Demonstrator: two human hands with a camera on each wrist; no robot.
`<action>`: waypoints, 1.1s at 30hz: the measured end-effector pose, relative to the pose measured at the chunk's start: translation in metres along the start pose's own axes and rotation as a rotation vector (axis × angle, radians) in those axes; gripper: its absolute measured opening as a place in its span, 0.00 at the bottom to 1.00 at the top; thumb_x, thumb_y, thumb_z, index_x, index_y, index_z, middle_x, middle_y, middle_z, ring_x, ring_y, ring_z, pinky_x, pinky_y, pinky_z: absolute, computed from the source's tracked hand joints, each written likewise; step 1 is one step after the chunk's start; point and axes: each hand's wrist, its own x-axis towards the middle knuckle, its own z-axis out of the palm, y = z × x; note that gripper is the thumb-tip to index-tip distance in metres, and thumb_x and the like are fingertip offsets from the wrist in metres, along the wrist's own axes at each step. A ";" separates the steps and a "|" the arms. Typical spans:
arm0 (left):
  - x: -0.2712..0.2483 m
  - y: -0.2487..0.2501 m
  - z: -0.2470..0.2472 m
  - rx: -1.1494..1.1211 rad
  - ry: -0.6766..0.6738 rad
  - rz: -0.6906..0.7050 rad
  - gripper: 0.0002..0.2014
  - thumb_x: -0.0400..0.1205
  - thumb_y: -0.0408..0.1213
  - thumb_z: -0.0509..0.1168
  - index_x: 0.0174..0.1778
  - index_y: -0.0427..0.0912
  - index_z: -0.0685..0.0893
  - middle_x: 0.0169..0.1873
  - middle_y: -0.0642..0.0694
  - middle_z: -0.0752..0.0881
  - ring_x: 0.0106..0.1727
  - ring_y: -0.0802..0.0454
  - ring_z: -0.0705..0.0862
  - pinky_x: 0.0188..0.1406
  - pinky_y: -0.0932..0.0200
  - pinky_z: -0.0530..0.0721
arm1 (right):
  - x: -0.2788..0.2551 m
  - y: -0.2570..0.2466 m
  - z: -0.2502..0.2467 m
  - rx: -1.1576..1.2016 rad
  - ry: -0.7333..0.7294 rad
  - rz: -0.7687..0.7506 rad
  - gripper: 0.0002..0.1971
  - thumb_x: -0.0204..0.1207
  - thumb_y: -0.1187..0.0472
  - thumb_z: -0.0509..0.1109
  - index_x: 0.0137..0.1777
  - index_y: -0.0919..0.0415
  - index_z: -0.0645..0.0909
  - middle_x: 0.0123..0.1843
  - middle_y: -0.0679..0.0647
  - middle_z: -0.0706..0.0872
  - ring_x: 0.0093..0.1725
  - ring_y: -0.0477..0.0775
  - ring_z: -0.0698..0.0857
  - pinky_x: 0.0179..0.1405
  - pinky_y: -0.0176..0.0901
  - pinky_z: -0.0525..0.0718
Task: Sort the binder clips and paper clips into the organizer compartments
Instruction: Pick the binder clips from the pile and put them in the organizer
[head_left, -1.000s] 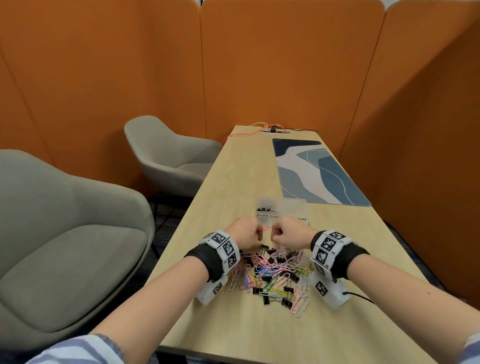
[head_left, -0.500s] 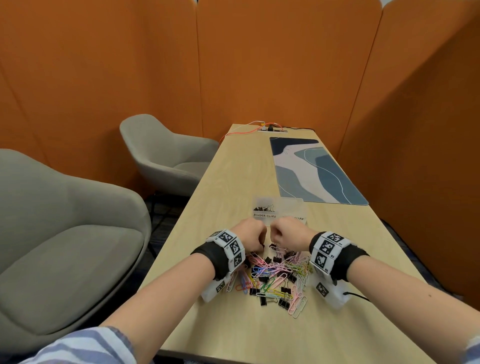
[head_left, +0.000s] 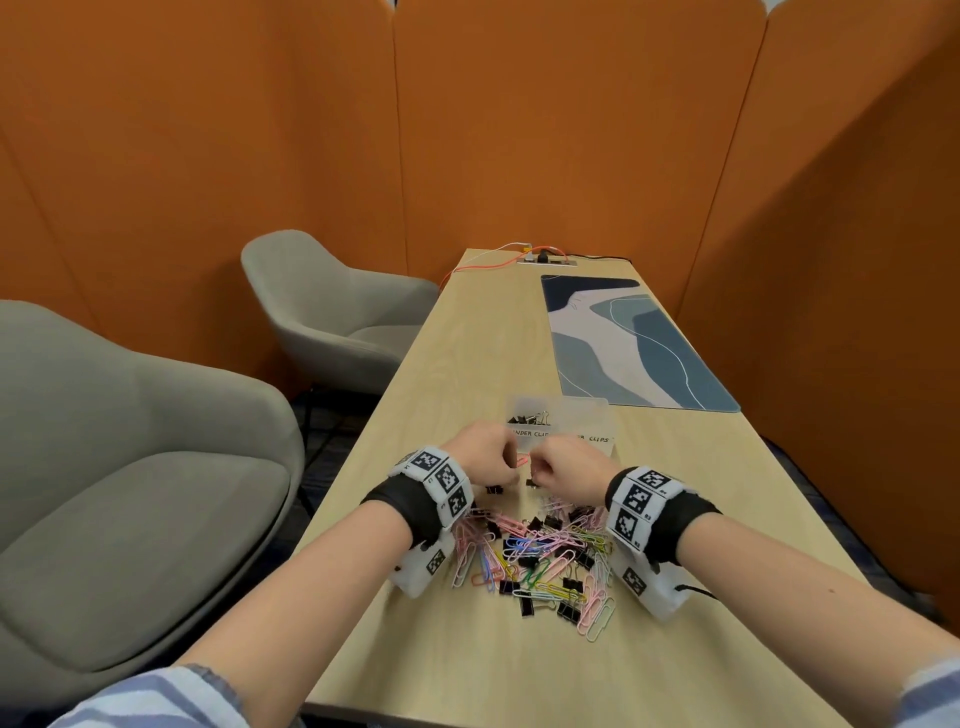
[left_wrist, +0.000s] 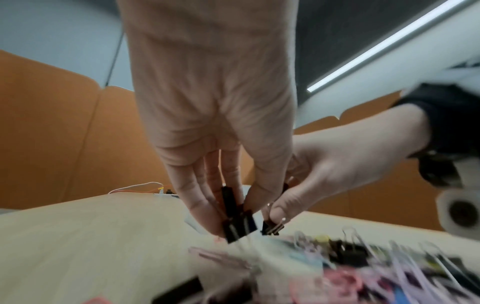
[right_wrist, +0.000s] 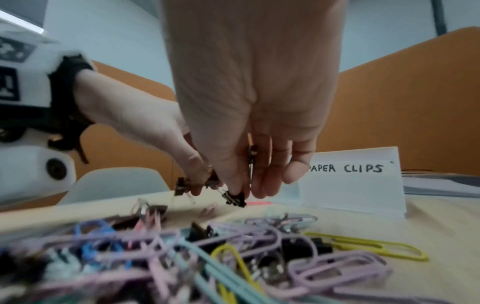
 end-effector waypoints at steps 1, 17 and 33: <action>0.001 -0.003 -0.003 -0.044 0.002 -0.016 0.10 0.74 0.35 0.69 0.48 0.35 0.89 0.45 0.40 0.90 0.45 0.46 0.86 0.44 0.58 0.82 | 0.002 0.004 -0.001 0.072 0.024 0.033 0.07 0.75 0.65 0.64 0.40 0.62 0.83 0.40 0.55 0.86 0.41 0.55 0.82 0.40 0.40 0.73; 0.056 0.004 -0.028 -0.853 0.084 -0.334 0.12 0.74 0.24 0.64 0.26 0.39 0.78 0.24 0.41 0.79 0.22 0.51 0.81 0.44 0.54 0.91 | 0.043 0.032 -0.036 0.978 0.261 0.492 0.10 0.76 0.71 0.67 0.34 0.61 0.79 0.32 0.58 0.84 0.29 0.55 0.84 0.46 0.50 0.91; 0.054 -0.003 -0.033 -0.785 0.104 -0.303 0.17 0.83 0.26 0.59 0.67 0.39 0.82 0.53 0.39 0.84 0.52 0.48 0.82 0.59 0.54 0.86 | 0.022 0.021 -0.042 0.592 0.234 0.295 0.20 0.75 0.70 0.53 0.52 0.55 0.86 0.52 0.57 0.86 0.53 0.59 0.86 0.53 0.52 0.87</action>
